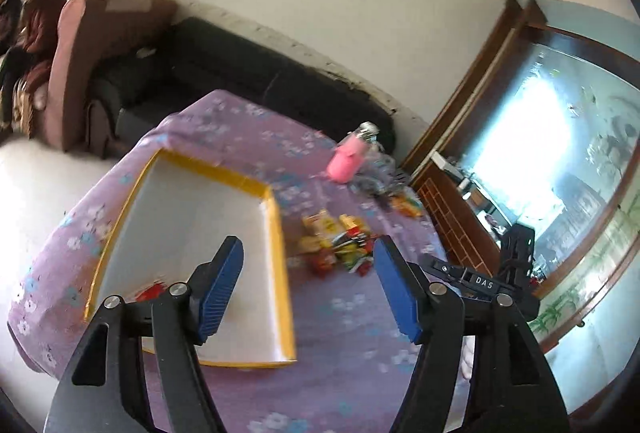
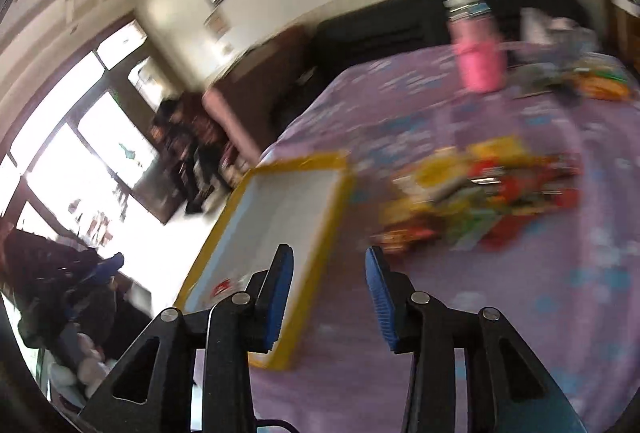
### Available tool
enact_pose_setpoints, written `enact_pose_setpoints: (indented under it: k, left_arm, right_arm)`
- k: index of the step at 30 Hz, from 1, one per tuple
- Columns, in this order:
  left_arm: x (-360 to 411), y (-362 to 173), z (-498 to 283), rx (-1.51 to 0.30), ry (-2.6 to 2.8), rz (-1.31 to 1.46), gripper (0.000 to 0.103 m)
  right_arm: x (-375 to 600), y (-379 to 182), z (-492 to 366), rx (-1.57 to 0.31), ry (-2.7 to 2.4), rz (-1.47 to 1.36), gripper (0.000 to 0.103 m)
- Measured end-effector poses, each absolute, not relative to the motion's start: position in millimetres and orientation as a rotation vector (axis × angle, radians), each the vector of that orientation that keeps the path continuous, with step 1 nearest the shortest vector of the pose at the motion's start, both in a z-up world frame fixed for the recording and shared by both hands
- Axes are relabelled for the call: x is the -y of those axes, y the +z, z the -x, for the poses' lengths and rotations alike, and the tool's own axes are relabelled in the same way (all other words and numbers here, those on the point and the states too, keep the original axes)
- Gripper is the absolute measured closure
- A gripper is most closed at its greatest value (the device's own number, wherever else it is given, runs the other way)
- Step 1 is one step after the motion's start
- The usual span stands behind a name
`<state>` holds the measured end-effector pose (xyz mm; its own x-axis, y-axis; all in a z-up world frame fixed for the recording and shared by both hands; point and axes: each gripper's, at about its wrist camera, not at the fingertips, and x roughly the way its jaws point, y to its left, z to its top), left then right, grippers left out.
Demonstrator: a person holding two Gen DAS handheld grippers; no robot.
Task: Organize snacks
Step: 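Open both tools over the tray and move them back to the snacks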
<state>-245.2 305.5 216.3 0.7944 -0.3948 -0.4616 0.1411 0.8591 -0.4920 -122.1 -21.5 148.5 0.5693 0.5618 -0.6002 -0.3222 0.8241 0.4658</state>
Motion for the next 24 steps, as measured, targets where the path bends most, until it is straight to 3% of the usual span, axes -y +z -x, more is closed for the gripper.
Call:
enact_pose_setpoints:
  k: [14,21,24]
  left_arm:
    - [-247,368,246,-0.494,-0.476,0.543,0.031]
    - [-261,484,265,-0.231,-0.343,0.42,0.03]
    - [-275,513,262,-0.197,-0.263,0.361,0.019]
  right_arm:
    - [261,259,213,-0.48,0.319,-0.512,0.061]
    - [379,371,258,-0.208,0.069,-0.614,0.061]
    - [424,419,268,-0.124,-0.039,-0.65,0.061]
